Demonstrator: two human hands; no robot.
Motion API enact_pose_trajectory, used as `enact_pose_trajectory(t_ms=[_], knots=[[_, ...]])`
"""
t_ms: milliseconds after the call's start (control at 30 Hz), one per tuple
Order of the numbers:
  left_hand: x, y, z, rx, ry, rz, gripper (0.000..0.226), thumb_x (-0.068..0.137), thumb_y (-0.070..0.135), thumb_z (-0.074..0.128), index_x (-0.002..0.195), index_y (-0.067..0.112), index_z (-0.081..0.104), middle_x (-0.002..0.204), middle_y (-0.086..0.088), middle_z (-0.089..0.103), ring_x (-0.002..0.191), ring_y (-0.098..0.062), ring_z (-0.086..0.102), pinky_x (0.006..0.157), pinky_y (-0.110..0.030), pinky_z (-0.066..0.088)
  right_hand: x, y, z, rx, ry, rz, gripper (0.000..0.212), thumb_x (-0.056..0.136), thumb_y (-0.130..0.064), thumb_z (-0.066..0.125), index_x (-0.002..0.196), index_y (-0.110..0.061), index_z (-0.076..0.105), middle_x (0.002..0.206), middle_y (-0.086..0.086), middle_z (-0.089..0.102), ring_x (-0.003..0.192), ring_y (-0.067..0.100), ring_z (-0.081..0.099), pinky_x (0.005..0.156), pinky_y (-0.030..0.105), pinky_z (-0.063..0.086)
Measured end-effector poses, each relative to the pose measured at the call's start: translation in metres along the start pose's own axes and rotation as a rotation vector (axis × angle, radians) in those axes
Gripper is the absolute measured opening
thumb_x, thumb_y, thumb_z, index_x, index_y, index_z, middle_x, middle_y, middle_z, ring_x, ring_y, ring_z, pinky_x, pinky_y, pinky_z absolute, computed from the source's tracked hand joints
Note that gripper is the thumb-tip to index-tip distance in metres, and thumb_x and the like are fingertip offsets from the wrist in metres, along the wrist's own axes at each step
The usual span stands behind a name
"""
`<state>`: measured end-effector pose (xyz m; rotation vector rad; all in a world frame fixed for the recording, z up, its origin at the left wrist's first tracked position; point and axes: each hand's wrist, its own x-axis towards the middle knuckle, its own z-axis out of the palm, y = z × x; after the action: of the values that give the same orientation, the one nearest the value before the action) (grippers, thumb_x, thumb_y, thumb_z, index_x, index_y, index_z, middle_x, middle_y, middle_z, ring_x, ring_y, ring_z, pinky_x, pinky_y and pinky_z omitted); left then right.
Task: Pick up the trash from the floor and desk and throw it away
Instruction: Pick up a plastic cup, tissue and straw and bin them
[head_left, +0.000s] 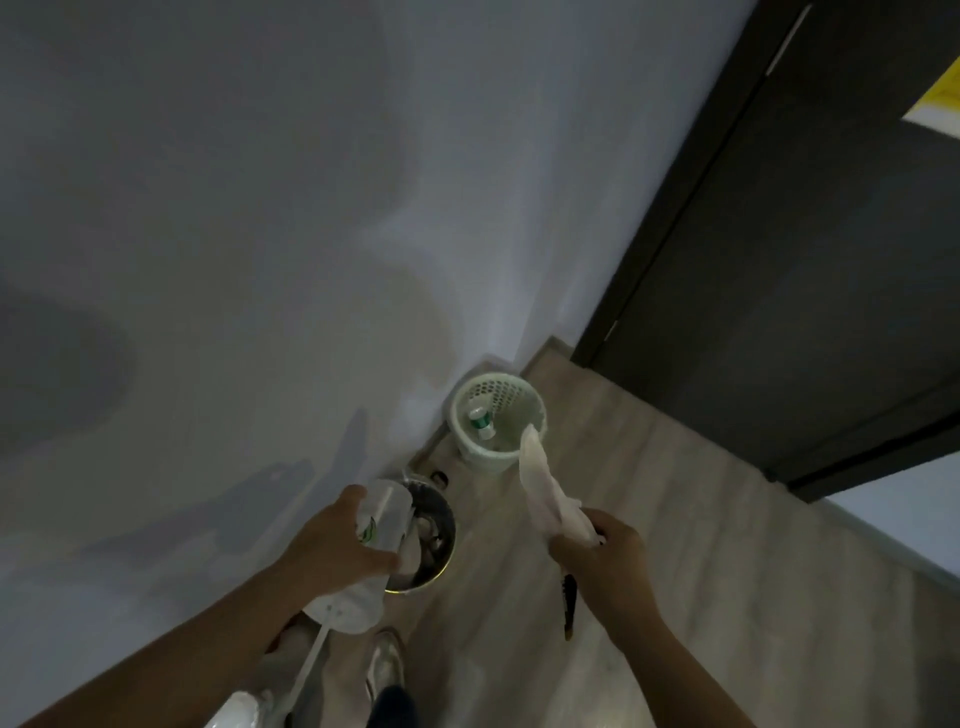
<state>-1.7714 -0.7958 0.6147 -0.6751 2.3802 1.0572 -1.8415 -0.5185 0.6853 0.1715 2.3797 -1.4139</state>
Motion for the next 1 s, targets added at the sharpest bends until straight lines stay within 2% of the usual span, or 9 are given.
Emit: enact_pose_trajectory(t_ms=[133,267,467,567,667,800,1000], knots=[[0.062,-0.011,0.000,0.041,-0.061,-0.046,0.108,0.065,0.051,0.080,0.147,0.021,0.017,0.140,-0.003,0.044,0.120,-0.021,0.050,0.080,-0.023,0.041,0.049,0.003,0.030,-0.039,-0.019,0.045,0.026,0.073,-0.008,0.073,0.083,-0.031,0.068,0.068,-0.002,0.067,0.057,0.009,0.062,0.050,0.024,0.050],[0.115,-0.018,0.012,0.021,-0.069,-0.118,0.104,0.062,0.049,0.082,0.145,0.023,0.024,0.134,-0.004,0.049,0.116,-0.022,0.052,0.079,-0.025,0.039,0.098,0.020,0.056,-0.012,-0.039,0.107,0.025,0.073,-0.006,0.072,0.090,-0.025,0.067,0.070,-0.003,0.067,0.052,0.000,0.061,0.044,0.011,0.041],[0.181,-0.037,0.059,-0.009,-0.116,-0.221,0.100,0.065,0.043,0.082,0.145,0.022,0.026,0.129,-0.006,0.052,0.112,-0.023,0.053,0.080,-0.028,0.038,0.176,0.068,0.091,-0.050,-0.128,0.180,0.013,0.073,-0.010,0.071,0.081,-0.021,0.069,0.060,-0.009,0.061,0.052,0.000,0.057,0.049,0.011,0.041],[0.217,-0.047,0.086,0.006,-0.124,-0.259,0.102,0.065,0.043,0.082,0.147,0.021,0.025,0.132,-0.008,0.051,0.116,-0.027,0.051,0.090,-0.033,0.043,0.213,0.099,0.106,-0.055,-0.160,0.201,0.011,0.073,-0.012,0.072,0.077,-0.022,0.069,0.059,-0.009,0.061,0.053,0.001,0.057,0.050,0.012,0.041],[0.252,-0.059,0.118,-0.003,-0.139,-0.320,0.105,0.068,0.043,0.082,0.149,0.017,0.021,0.139,-0.011,0.046,0.123,-0.029,0.048,0.098,-0.037,0.042,0.242,0.131,0.119,-0.063,-0.179,0.225,0.011,0.071,-0.011,0.072,0.072,-0.021,0.068,0.055,-0.011,0.060,0.050,0.000,0.055,0.048,0.012,0.040],[0.298,-0.082,0.163,0.033,-0.136,-0.366,0.101,0.072,0.043,0.079,0.150,0.017,0.020,0.145,-0.009,0.042,0.130,-0.028,0.043,0.101,-0.035,0.037,0.275,0.170,0.137,-0.071,-0.218,0.265,0.012,0.072,-0.007,0.071,0.071,-0.019,0.067,0.053,-0.009,0.060,0.047,0.003,0.055,0.045,0.012,0.040],[0.359,-0.122,0.219,0.050,-0.186,-0.405,0.100,0.072,0.044,0.078,0.149,0.013,0.023,0.144,-0.011,0.044,0.131,-0.028,0.043,0.103,-0.035,0.038,0.318,0.227,0.162,-0.102,-0.225,0.308,0.015,0.074,-0.007,0.072,0.079,-0.021,0.069,0.063,-0.004,0.064,0.056,0.003,0.062,0.047,0.011,0.044]])
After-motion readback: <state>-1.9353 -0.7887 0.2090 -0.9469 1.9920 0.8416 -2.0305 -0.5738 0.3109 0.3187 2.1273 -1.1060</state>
